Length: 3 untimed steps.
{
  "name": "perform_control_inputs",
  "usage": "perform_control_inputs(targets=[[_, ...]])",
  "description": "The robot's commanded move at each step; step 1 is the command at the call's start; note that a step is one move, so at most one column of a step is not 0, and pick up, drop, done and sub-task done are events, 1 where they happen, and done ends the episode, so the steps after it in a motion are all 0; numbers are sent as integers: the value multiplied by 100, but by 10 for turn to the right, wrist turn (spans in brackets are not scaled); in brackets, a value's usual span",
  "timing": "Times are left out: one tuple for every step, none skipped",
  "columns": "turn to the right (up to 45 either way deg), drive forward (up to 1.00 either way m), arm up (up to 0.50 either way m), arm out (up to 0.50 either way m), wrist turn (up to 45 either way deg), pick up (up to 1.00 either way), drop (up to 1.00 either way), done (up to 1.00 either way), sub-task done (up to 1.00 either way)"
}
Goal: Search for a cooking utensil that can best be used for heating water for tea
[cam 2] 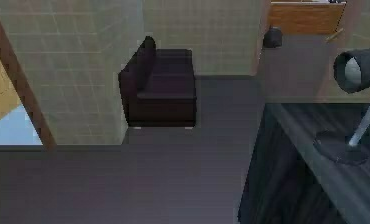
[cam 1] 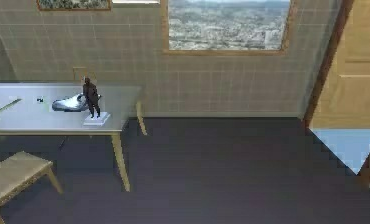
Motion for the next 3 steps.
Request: perform_control_inputs(targets=[[450, 0, 0, 0, 0, 0, 0, 0, 0], [450, 0, 0, 0, 0, 0, 0, 0, 0], [0, 100, 0, 0, 0, 0, 0, 0, 0]])
